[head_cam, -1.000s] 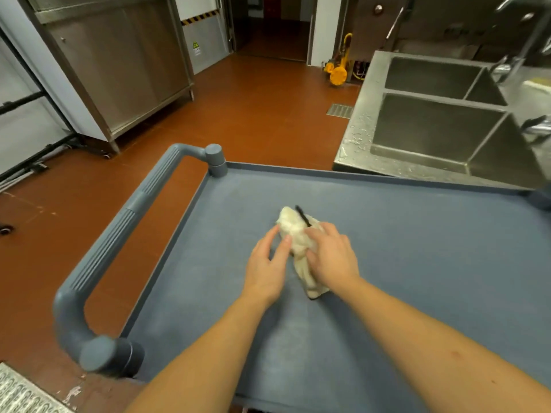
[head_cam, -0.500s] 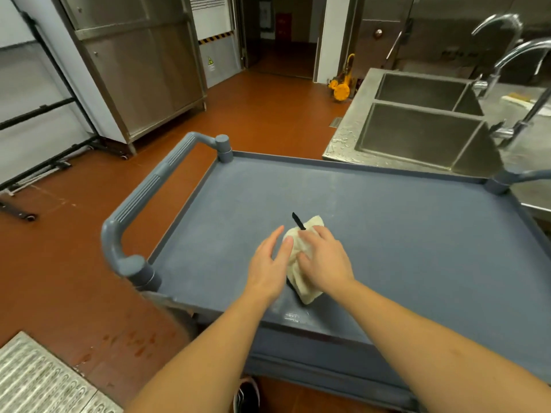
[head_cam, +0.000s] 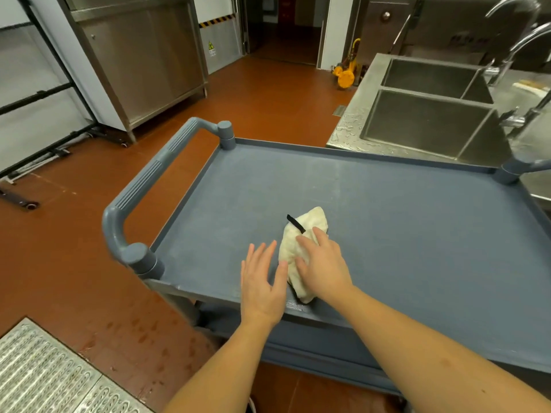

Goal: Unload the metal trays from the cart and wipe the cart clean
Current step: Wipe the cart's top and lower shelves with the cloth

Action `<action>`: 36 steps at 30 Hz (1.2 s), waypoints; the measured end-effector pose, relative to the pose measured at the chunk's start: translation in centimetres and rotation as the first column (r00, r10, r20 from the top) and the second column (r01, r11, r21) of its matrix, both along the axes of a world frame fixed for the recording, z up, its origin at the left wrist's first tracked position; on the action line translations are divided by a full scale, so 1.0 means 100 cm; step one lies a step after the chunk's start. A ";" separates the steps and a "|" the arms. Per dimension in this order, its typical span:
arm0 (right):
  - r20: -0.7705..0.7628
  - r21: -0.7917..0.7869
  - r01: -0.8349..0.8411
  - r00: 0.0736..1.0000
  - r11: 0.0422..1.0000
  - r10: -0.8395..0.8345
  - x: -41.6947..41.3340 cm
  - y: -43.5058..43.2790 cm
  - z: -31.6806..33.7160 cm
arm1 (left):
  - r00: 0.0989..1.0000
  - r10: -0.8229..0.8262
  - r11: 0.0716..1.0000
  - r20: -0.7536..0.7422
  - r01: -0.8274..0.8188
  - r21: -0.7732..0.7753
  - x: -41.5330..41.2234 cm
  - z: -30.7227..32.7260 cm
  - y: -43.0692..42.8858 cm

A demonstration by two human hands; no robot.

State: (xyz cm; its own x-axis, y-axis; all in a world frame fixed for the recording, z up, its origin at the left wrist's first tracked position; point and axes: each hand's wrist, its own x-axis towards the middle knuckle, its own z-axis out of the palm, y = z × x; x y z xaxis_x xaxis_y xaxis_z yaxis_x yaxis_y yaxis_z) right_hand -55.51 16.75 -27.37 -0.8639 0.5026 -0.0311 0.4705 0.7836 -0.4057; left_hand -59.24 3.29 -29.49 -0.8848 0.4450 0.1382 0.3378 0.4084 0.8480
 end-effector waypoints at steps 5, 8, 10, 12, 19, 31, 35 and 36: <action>-0.006 -0.028 0.023 1.000 0.999 -0.023 -0.009 0.011 -0.001 | 0.996 -0.015 1.000 -0.082 0.014 -0.017 -0.013 -0.004 0.012; -0.018 -0.017 0.037 0.999 0.999 -0.037 -0.017 0.017 -0.002 | 0.994 -0.040 0.999 -0.104 0.036 -0.035 -0.024 -0.004 0.019; -0.024 -0.019 0.054 0.998 0.998 -0.054 -0.023 0.022 -0.004 | 0.991 -0.067 0.997 -0.118 0.062 -0.046 -0.032 -0.006 0.023; -0.028 -0.031 0.071 0.997 0.997 -0.072 -0.027 0.026 -0.005 | 0.986 -0.104 0.993 -0.131 0.095 -0.073 -0.040 -0.009 0.028; -0.086 -0.086 0.105 0.990 0.991 -0.112 -0.036 0.046 0.007 | 0.975 -0.194 0.979 -0.112 0.186 -0.080 -0.048 -0.006 0.025; 0.064 -0.053 0.027 0.998 0.998 -0.023 -0.036 0.005 0.009 | 0.971 -0.182 0.844 -0.156 0.073 -0.531 -0.047 -0.014 -0.003; 0.043 -0.096 0.055 0.998 0.994 -0.051 -0.039 0.005 0.009 | 0.979 -0.168 0.872 -0.113 0.094 -0.481 -0.048 -0.014 0.000; 0.042 -0.092 0.062 0.997 0.994 -0.058 -0.038 0.008 0.009 | 0.981 -0.166 0.875 -0.105 0.097 -0.474 -0.049 -0.014 0.001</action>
